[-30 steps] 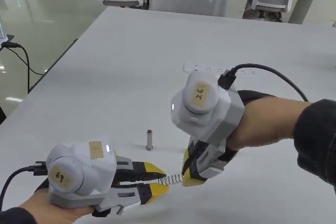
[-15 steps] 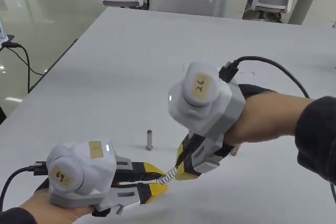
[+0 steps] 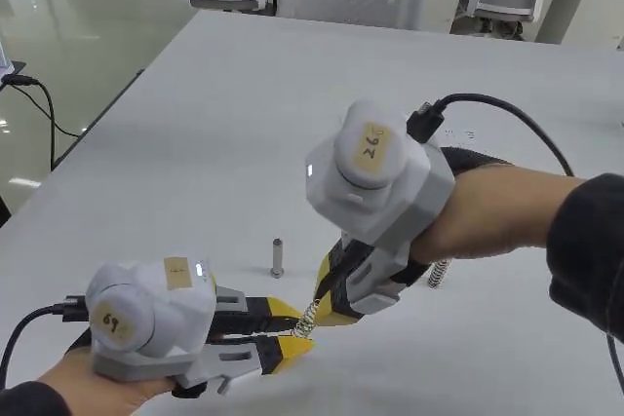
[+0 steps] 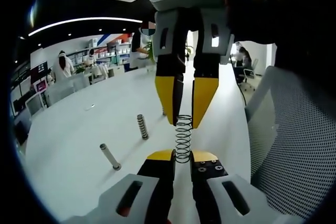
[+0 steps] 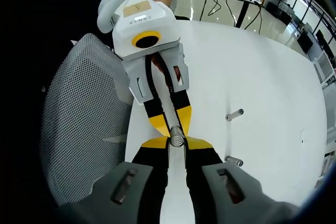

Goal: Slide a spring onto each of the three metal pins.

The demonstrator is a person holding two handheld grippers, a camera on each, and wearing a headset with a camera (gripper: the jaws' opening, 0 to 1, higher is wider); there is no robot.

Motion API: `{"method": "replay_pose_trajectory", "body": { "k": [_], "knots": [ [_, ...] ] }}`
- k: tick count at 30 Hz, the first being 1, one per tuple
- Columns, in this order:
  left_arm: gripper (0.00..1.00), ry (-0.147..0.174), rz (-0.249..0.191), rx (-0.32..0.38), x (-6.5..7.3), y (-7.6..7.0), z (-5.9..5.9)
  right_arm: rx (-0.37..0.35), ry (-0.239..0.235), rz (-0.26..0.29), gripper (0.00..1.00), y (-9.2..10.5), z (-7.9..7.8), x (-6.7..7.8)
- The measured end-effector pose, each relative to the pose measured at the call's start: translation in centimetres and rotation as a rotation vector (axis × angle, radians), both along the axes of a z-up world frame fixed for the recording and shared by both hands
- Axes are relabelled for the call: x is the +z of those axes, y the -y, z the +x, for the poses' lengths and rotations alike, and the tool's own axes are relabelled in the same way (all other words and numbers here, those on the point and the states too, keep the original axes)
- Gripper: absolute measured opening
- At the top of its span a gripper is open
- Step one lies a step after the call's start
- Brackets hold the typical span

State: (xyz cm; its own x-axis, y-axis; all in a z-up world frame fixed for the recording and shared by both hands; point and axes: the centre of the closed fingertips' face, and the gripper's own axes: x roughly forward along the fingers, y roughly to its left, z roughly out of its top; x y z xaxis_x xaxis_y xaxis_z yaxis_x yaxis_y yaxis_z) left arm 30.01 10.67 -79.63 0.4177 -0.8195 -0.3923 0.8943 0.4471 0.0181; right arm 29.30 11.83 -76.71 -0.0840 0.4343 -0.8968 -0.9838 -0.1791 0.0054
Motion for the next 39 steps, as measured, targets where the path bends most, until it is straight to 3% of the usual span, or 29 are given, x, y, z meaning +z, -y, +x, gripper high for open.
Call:
{"method": "replay_pose_trajectory", "body": {
  "k": [16,34,37,39],
  "knots": [
    [0.08,-0.011,-0.021,0.008,0.1,0.0,-0.1,0.013,-0.002,0.013,0.13,-0.6,-0.2,0.2],
    [0.08,0.009,-0.053,0.006,1.1,0.4,0.3,0.018,-0.01,-0.001,0.13,-0.6,-0.2,-0.6],
    [0.08,0.009,-0.064,0.007,1.2,0.4,0.4,0.018,-0.009,-0.002,0.13,-0.6,-0.1,-0.5],
    [0.08,0.004,-0.097,0.012,1.8,0.5,0.4,0.017,-0.01,-0.002,0.13,-0.6,-0.1,-0.6]
  ]
}}
